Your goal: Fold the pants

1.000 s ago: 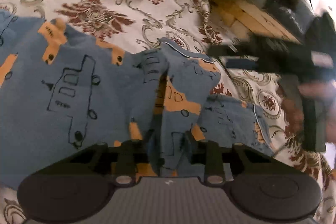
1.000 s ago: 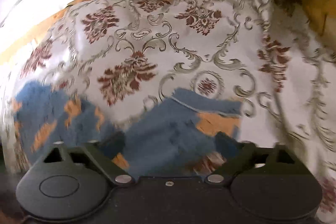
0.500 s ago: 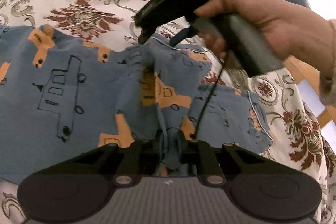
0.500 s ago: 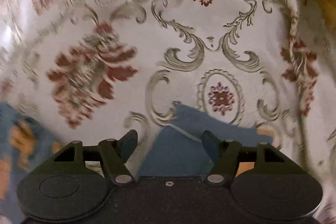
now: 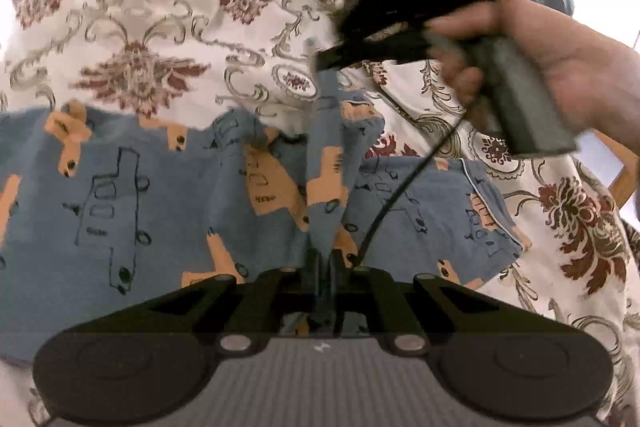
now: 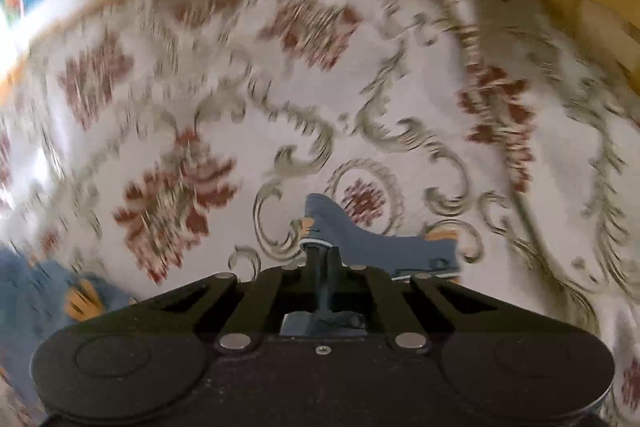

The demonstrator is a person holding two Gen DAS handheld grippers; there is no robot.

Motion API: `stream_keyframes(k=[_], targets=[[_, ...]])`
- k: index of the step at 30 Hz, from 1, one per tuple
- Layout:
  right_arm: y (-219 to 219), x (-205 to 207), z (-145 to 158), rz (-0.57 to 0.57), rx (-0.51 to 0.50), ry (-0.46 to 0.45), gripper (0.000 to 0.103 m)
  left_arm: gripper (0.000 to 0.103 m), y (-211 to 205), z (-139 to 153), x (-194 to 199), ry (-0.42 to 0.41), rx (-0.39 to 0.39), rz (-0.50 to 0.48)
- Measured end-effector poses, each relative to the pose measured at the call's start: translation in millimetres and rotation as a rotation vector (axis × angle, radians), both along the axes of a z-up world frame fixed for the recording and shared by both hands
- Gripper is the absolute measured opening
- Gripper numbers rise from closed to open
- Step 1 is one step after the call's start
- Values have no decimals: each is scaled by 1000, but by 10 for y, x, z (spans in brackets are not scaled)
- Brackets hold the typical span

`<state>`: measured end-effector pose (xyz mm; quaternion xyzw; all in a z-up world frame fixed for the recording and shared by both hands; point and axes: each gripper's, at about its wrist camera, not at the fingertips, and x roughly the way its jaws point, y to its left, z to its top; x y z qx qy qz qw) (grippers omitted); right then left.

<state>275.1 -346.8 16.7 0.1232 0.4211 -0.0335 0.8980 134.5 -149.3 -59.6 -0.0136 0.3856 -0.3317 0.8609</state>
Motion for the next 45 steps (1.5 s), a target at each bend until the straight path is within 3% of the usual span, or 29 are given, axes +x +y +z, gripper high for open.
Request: stream_keyframes(k=[2, 6, 10, 13, 18, 23, 26, 30, 32, 34, 36, 41, 43, 45], targets=[[-218, -331, 162, -64, 71, -102, 1, 5, -6, 55, -34, -40, 12, -18], [-519, -1212, 393, -208, 54, -265, 0, 4, -14, 210, -183, -200, 51, -96], [-672, -1998, 261, -317, 34, -266, 0, 5, -44, 238, -281, -266, 84, -185], [-689, -2315, -119, -370, 47, -202, 0, 5, -122, 97, -312, -246, 136, -232], [-716, -2467, -522, -386, 103, -118, 1, 5, -241, -113, -401, -244, 229, -259], [-790, -2469, -536, -378, 161, -136, 14, 5, -236, -164, -385, -245, 243, -258], [-874, -2514, -519, -406, 150, -150, 34, 5, -209, -170, -405, -238, 240, -253], [-1042, -2491, -502, -443, 183, -167, 38, 5, -213, -176, -408, -239, 240, -248], [-1105, -2431, -524, -447, 195, -164, 37, 5, -212, -176, -411, -239, 239, -246], [-1127, -2393, -539, -465, 187, -169, 13, 5, -200, -173, -415, -238, 236, -242], [-1115, -2419, -507, -471, 148, -190, 7, 5, -189, -167, -411, -234, 233, -239], [-905, -2646, -290, -416, -6, -244, 6, 5, -176, -124, -431, -250, 234, -254], [-821, -2712, -318, -388, -60, -218, 6, 5, -176, -145, -429, -247, 251, -272], [-826, -2734, -456, -402, -53, -171, 6, 5, -172, -170, -417, -233, 256, -278]])
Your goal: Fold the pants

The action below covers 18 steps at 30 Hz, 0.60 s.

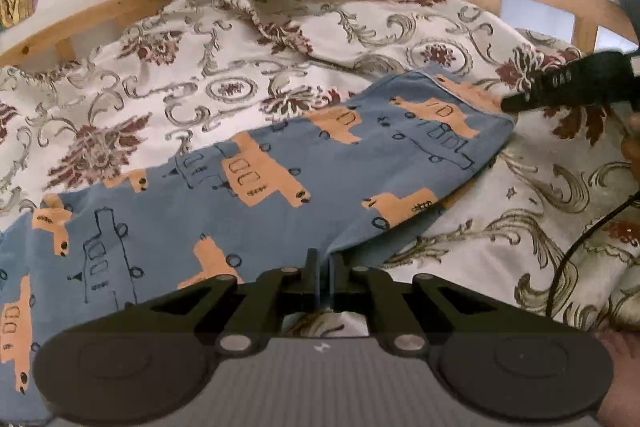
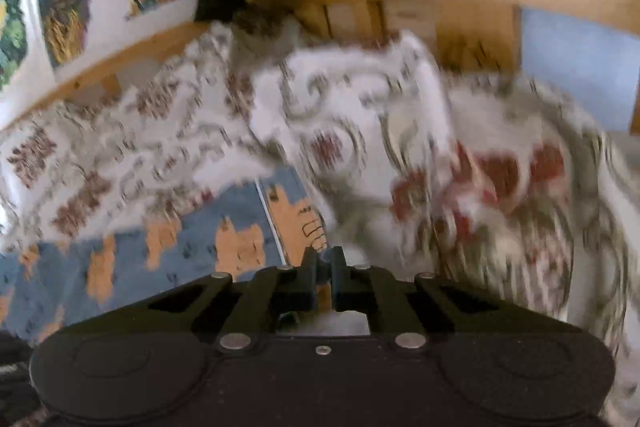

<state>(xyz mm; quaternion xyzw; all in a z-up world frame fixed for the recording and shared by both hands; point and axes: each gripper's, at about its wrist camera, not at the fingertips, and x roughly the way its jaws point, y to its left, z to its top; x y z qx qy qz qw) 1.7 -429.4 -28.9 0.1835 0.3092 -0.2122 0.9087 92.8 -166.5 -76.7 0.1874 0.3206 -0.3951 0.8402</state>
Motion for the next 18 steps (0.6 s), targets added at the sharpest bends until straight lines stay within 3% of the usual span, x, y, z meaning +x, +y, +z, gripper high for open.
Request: stream_keyframes(k=[3, 9, 11, 12, 13, 14, 15, 16, 18], targets=[[-28, -7, -102, -14, 19, 25, 6, 5, 31, -10, 13, 14, -4, -11], [74, 48, -106, 34, -63, 68, 10, 6, 65, -46, 70, 53, -7, -24], [77, 23, -122, 27, -77, 75, 15, 13, 115, -17, 103, 86, -21, -16], [98, 4, -93, 27, -105, 78, 21, 30, 147, 5, 126, 112, -32, 0], [143, -11, -49, 35, -152, 77, 29, 57, 186, 34, 157, 142, -44, 27], [199, -24, -5, 49, -203, 71, 34, 67, 243, 75, 180, 165, -62, 59], [266, -30, 48, 68, -252, 57, 45, 76, 303, 117, 195, 176, -87, 83], [343, -28, 99, 86, -303, 39, 57, 79, 366, 170, 210, 185, -113, 103], [491, 2, 155, 132, -384, 5, 68, 89, 462, 264, 243, 189, -145, 141]])
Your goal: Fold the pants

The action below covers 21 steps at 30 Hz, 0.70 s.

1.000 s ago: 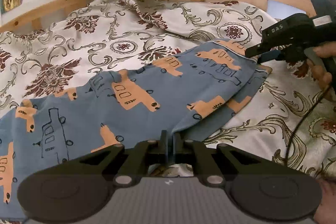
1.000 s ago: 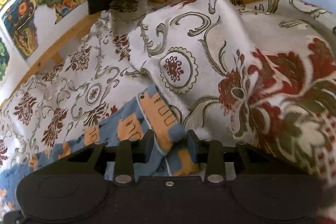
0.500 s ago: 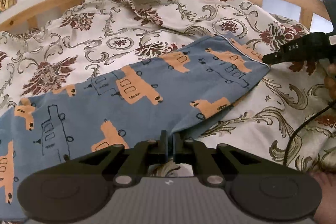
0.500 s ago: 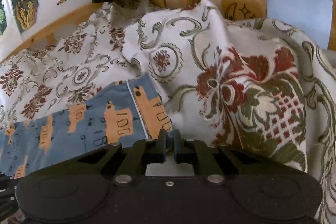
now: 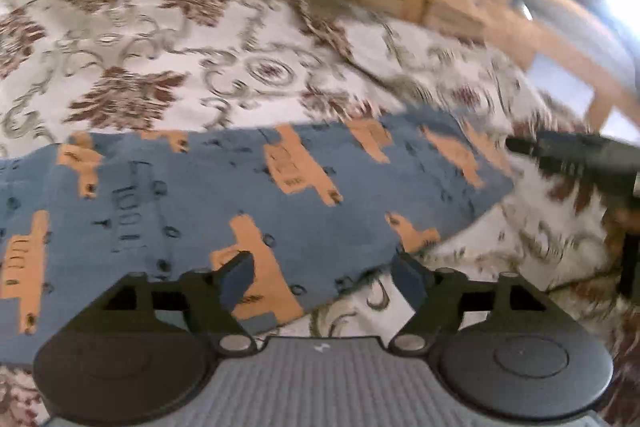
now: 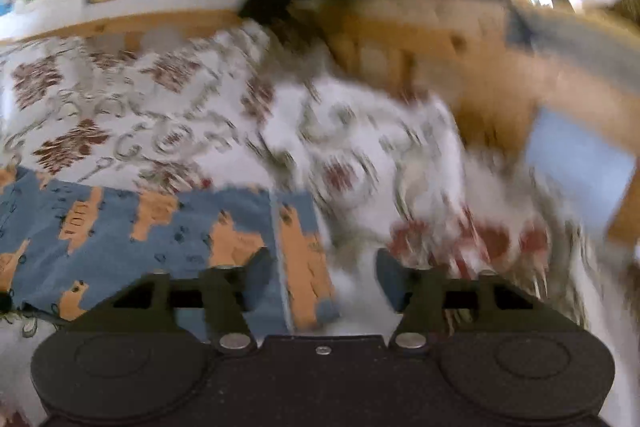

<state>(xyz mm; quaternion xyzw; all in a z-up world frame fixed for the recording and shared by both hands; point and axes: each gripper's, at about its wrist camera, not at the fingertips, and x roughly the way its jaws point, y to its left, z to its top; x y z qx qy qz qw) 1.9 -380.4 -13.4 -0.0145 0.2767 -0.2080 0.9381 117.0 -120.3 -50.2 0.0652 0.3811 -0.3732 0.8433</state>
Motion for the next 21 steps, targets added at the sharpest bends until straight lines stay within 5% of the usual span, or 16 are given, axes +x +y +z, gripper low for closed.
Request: stream_keyframes(k=[4, 6, 7, 11, 16, 21], targets=[[206, 152, -185, 79, -64, 74, 91, 99, 131, -2, 165, -40, 81, 199], [126, 261, -420, 47, 13, 214, 91, 99, 201, -155, 326, 16, 201, 308], [44, 222, -452, 25, 84, 189, 92, 99, 265, -244, 404, 63, 252, 346], [-69, 145, -279, -12, 165, 108, 98, 100, 494, -115, 454, 114, 209, 363], [239, 163, -118, 68, 48, -8, 102, 101, 810, 95, 488, 156, 274, 354], [528, 399, -309, 227, -13, 112, 102, 103, 1294, 228, 546, 88, 336, 404]])
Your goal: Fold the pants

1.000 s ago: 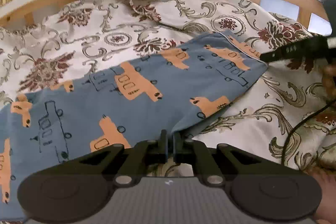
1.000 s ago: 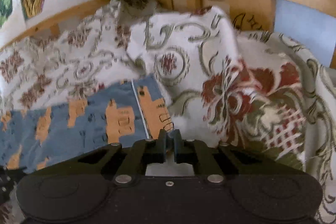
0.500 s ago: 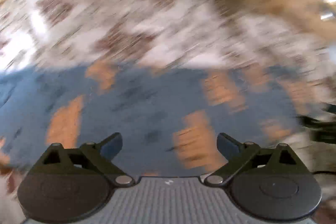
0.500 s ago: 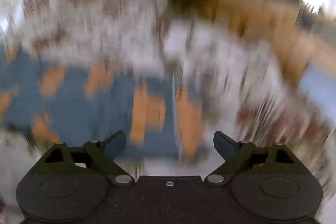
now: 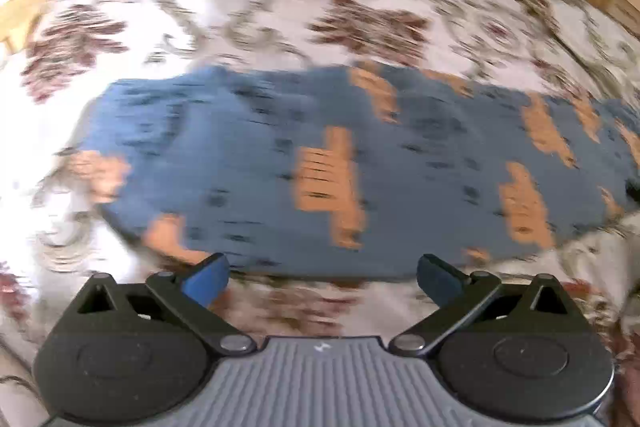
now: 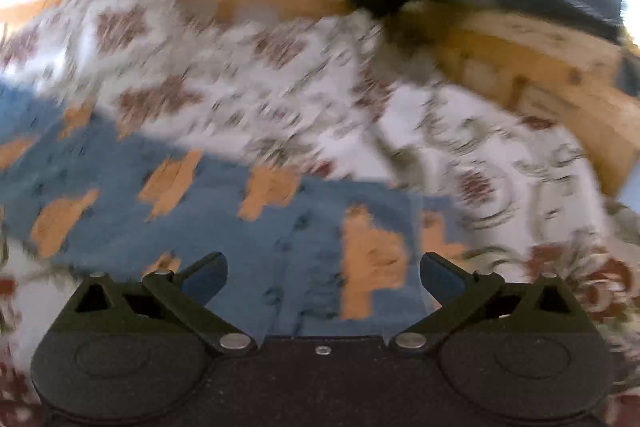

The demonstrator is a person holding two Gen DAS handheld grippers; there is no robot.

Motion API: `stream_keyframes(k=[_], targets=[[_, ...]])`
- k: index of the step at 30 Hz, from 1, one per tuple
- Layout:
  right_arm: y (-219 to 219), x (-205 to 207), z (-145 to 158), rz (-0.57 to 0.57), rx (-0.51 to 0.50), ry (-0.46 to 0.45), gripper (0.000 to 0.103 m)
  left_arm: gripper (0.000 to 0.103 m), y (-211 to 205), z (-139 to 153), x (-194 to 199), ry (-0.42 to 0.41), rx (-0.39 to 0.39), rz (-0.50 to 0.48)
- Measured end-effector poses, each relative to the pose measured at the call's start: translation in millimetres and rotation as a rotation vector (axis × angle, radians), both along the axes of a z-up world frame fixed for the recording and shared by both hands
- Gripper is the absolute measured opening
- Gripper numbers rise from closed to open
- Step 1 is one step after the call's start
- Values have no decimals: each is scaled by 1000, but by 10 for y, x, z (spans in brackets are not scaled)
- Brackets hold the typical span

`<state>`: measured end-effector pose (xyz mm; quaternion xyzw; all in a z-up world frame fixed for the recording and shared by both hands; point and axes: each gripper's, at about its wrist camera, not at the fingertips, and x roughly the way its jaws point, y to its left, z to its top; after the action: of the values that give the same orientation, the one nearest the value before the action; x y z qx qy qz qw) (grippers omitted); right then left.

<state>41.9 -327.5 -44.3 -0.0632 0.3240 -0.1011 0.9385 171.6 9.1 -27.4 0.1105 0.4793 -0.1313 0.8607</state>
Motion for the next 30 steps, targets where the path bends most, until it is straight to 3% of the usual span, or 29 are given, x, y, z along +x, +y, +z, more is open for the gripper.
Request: stream_keyframes(k=[2, 5, 8, 10, 12, 14, 15, 16, 17, 18, 19, 20, 21, 22, 25, 28, 30], targets=[[-36, 153, -182, 3, 43, 143, 102, 103, 193, 4, 31, -35, -79, 49], [-239, 184, -28, -22, 180, 130, 102, 103, 383, 12, 65, -80, -287, 146], [-408, 261, 243, -1, 287, 89, 102, 103, 317, 58, 296, -89, -417, 160], [-445, 524, 432, 41, 288, 119, 102, 103, 230, 55, 536, -92, -458, 155], [-422, 838, 633, 98, 243, 154, 102, 103, 175, -17, 792, -47, -486, 225], [-346, 1213, 867, 161, 204, 220, 102, 102, 185, -166, 1004, 16, -591, 295], [-301, 1397, 974, 201, 197, 263, 102, 96, 196, -261, 1088, 50, -659, 323], [-220, 1594, 1072, 250, 191, 314, 102, 82, 212, -361, 1130, 78, -691, 348], [-118, 1796, 1149, 294, 182, 365, 102, 76, 212, -442, 1169, 104, -691, 370], [-8, 1957, 1185, 326, 171, 402, 102, 63, 208, -503, 1188, 107, -660, 379], [138, 2154, 1195, 358, 159, 443, 102, 43, 220, -534, 1178, 90, -635, 380], [292, 2310, 1171, 384, 156, 470, 101, 33, 228, -555, 1169, 73, -600, 389], [420, 2467, 1139, 414, 169, 482, 95, 14, 250, -581, 1168, 66, -571, 412], [556, 2625, 1081, 446, 206, 471, 87, 2, 288, -609, 1155, 64, -561, 443], [792, 3006, 874, 449, 396, 431, 65, 2, 386, -716, 1115, 58, -631, 489], [958, 3311, 642, 423, 558, 503, 57, 2, 311, -685, 1099, 28, -580, 466], [1110, 3485, 533, 476, 607, 547, 56, 2, 261, -678, 1113, 10, -553, 442]])
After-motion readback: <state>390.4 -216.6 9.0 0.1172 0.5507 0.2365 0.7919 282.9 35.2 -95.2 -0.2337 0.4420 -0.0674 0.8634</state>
